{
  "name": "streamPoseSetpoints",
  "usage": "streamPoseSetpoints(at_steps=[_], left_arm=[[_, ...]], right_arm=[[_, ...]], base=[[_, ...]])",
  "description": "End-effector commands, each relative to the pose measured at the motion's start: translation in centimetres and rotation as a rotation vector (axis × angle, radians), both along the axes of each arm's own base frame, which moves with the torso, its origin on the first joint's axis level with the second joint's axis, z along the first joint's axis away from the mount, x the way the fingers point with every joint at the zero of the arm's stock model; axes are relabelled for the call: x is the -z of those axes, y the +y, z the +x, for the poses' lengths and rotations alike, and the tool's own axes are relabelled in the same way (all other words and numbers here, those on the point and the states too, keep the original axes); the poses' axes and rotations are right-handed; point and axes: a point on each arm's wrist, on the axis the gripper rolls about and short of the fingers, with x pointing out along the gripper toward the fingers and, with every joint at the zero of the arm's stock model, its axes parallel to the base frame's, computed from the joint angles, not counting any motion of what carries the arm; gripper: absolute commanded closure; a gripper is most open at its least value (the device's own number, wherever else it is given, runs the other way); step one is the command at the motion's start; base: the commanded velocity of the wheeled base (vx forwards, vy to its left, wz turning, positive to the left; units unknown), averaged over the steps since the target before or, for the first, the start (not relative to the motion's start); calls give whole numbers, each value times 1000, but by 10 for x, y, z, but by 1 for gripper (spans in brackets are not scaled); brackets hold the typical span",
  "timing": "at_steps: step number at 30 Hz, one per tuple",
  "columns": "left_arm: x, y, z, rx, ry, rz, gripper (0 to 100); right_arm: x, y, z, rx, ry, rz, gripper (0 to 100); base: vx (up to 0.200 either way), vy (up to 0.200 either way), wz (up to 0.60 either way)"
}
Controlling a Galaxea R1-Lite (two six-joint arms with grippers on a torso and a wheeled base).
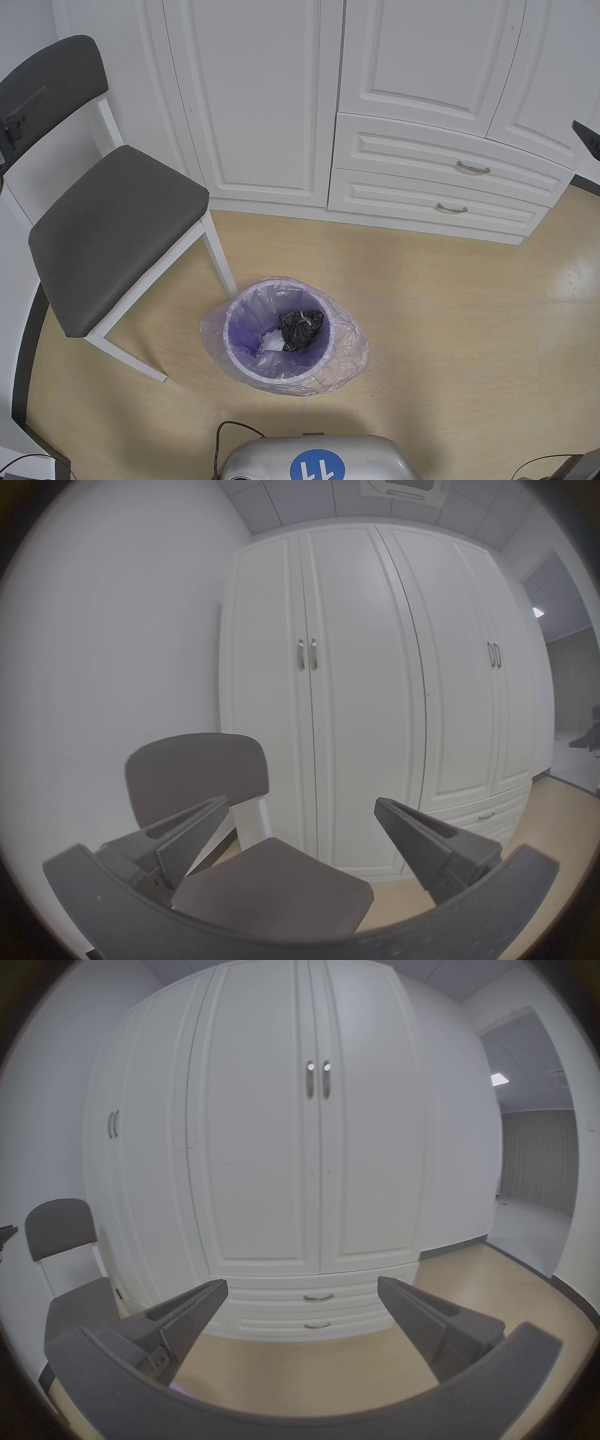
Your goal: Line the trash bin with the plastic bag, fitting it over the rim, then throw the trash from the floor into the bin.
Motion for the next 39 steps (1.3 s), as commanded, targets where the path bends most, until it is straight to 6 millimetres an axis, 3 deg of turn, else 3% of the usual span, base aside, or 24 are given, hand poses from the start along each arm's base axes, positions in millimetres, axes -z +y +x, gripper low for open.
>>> streamPoseSetpoints(at_steps=[1, 2, 3, 5, 7, 10, 17, 23, 27, 39], left_arm=[[-8, 8, -64, -43, -64, -29, 0], [-7, 9, -77, -43, -53, -28, 0], [-7, 9, -77, -43, -53, -28, 0], [0, 12, -105, -48, -40, -29, 0], [4, 13, -120, -58, -33, -32, 0], [10, 16, -143, -95, -34, -49, 0], [28, 19, -187, -102, -22, -46, 0], [39, 20, -199, -103, -15, -50, 0], [48, 21, -206, -107, -20, -50, 0], [78, 19, -224, -138, -12, -45, 0]], right_arm=[[5, -17, -74, 97, -60, 33, 0], [10, -21, -91, 114, -52, 38, 0], [10, -21, -91, 114, -52, 38, 0], [27, -27, -125, 139, -44, 41, 0], [32, -29, -135, 148, -44, 41, 0], [57, -33, -179, 221, -37, 37, 0], [92, -32, -231, 278, -31, 33, 0], [119, -33, -254, 278, -18, 32, 0], [130, -33, -256, 277, -22, 31, 0], [137, -27, -262, 174, -77, 8, 0]], base=[[0, 0, 0], [0, 0, 0], [0, 0, 0], [0, 0, 0], [0, 0, 0], [0, 0, 0], [0, 0, 0], [0, 0, 0], [0, 0, 0], [0, 0, 0]])
